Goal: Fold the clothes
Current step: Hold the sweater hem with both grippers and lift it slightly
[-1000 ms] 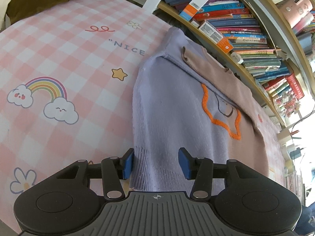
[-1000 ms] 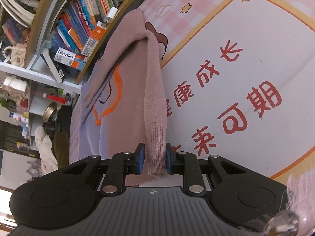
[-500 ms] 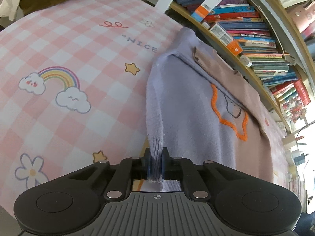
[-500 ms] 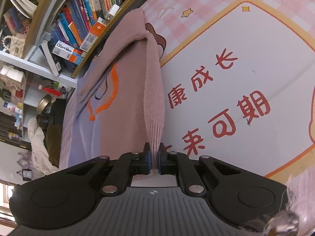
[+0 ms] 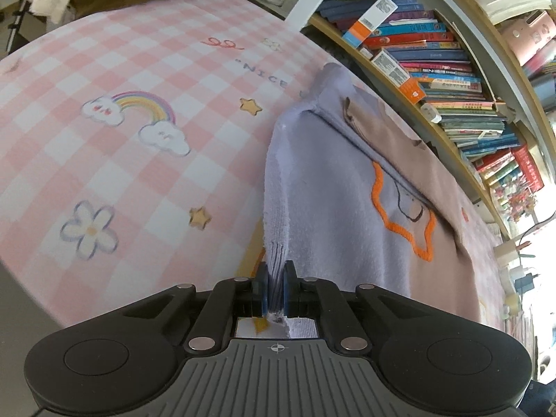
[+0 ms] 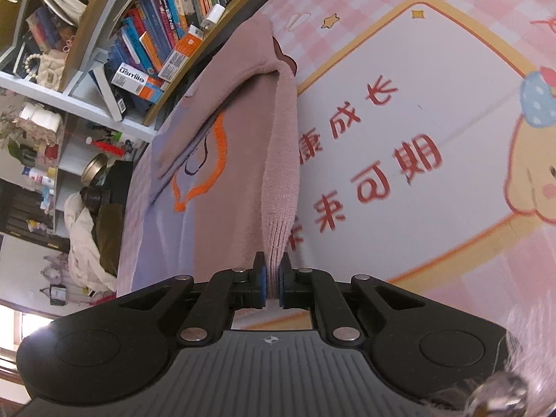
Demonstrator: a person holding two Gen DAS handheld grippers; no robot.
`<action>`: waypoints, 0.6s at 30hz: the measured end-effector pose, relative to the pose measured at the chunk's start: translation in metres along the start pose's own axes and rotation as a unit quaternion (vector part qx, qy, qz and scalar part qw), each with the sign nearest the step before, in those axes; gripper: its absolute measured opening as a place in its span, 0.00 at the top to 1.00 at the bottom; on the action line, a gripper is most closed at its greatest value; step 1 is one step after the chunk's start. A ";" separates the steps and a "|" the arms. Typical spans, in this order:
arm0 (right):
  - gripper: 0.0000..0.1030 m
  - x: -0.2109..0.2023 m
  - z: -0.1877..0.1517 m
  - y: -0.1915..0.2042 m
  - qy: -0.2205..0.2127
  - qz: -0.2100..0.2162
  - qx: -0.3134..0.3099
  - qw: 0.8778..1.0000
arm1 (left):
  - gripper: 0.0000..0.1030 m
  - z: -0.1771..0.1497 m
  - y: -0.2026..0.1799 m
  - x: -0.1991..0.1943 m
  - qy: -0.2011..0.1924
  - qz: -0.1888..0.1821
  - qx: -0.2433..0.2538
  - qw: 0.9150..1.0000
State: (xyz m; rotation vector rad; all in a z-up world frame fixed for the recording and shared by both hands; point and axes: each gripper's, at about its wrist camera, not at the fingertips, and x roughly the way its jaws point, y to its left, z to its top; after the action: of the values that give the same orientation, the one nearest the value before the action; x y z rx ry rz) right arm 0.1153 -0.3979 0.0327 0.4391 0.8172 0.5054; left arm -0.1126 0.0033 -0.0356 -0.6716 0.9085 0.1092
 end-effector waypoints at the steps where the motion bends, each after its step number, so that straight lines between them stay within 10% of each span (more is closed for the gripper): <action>1: 0.94 0.000 0.000 0.000 0.000 0.000 0.000 1.000 | 0.94 -0.004 0.001 -0.003 -0.001 0.001 -0.001 1.000; 18: 0.94 0.000 -0.006 -0.002 0.007 0.000 -0.006 1.000 | 0.96 -0.057 0.013 -0.043 -0.013 0.003 -0.011 1.000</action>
State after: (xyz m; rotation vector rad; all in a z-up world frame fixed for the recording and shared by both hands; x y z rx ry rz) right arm 0.1114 -0.3987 0.0279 0.4243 0.8269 0.5137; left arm -0.1835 -0.0119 -0.0340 -0.6855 0.8852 0.1336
